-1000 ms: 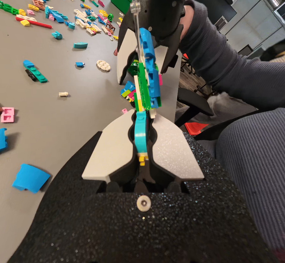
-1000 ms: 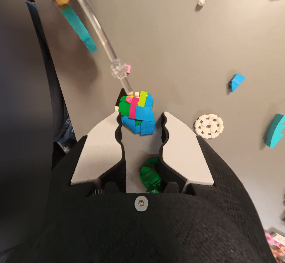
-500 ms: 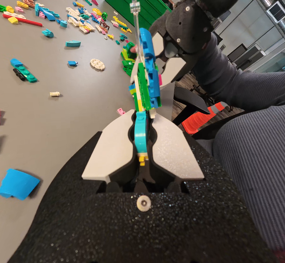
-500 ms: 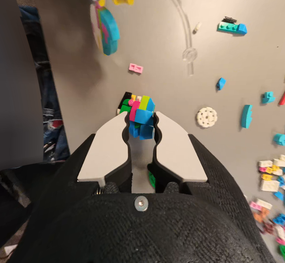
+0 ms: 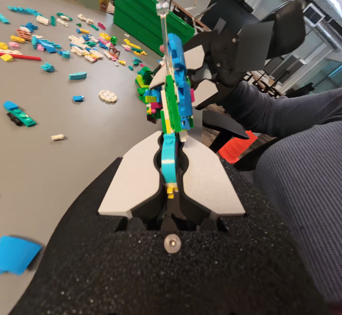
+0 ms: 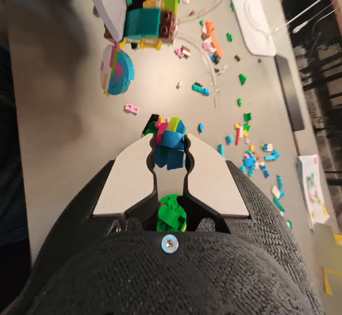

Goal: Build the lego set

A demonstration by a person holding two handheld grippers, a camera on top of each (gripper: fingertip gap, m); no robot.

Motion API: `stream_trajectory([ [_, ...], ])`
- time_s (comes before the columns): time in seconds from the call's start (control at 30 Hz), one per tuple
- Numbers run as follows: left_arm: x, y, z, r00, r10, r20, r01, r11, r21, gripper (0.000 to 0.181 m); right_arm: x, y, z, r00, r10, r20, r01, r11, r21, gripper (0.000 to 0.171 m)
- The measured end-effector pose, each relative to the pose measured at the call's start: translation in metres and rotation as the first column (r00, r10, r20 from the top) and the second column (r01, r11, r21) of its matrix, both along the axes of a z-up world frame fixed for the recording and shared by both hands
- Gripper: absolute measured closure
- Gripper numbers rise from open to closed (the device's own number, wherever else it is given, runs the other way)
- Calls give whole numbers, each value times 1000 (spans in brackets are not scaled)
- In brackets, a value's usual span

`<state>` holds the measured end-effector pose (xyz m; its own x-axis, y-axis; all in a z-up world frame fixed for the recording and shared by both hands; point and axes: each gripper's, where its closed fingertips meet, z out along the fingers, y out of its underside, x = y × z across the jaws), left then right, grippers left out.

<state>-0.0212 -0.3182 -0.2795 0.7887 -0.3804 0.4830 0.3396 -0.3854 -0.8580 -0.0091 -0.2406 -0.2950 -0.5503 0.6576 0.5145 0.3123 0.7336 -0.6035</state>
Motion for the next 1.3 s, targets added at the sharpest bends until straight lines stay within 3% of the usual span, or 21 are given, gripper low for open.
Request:
stream_trajectory([
  [0.13, 1, -4, 14, 1000, 3, -22, -1, 994, 111, 168, -11, -2, 26, 980, 42, -193, -13, 989, 149, 144],
  [0.2, -7, -4, 15, 995, 63, -76, -53, 990, 134, 168, -15, -7, 31, 976, 57, -209, -30, 991, 130, 144],
  [0.3, -17, -7, 7, 994, 92, -62, -89, 995, 47, 168, -12, -8, 7, 998, 46, 30, -46, 999, 2, 144],
  [0.37, -23, -10, 5, 993, 109, -34, -109, 994, 14, 168, -1, -13, -13, 968, 92, 234, -68, 992, -107, 144],
  [0.43, -21, -13, 3, 996, 86, -27, -87, 996, -9, 168, -2, -13, -18, 958, 119, 262, -87, 988, -130, 144],
  [0.5, -15, -13, 2, 997, 72, -26, -72, 997, -7, 168, -8, -14, -13, 969, 127, 212, -109, 990, -95, 144],
  [0.57, -11, -12, 2, 997, 70, -29, -70, 997, 18, 168, -18, -19, 3, 986, 156, 50, -156, 988, -16, 144],
  [0.7, -14, -15, 4, 996, 90, -16, -89, 994, 57, 168, -24, -33, 21, 948, 267, -174, -234, 954, 188, 144],
  [0.8, -24, -23, 2, 990, 135, -37, -133, 990, 42, 168, -20, -40, 24, 876, 397, -273, -242, 853, 462, 144],
  [0.9, -28, -29, 0, 987, 155, -39, -154, 988, 31, 168, -14, -47, 23, 823, 472, -317, -228, 784, 577, 144],
  [0.97, -29, -28, -5, 984, 177, -36, -177, 984, 9, 168, -13, -48, 18, 831, 462, -311, -246, 805, 540, 144],
  [1.1, -39, -21, -16, 964, 261, -58, -264, 963, -49, 168, -12, -60, 17, 875, 404, -267, -336, 903, 267, 144],
  [1.3, -37, -12, -26, 970, 232, -77, -242, 954, -179, 168, -28, -79, 2, 904, 377, -204, -372, 926, 60, 144],
])
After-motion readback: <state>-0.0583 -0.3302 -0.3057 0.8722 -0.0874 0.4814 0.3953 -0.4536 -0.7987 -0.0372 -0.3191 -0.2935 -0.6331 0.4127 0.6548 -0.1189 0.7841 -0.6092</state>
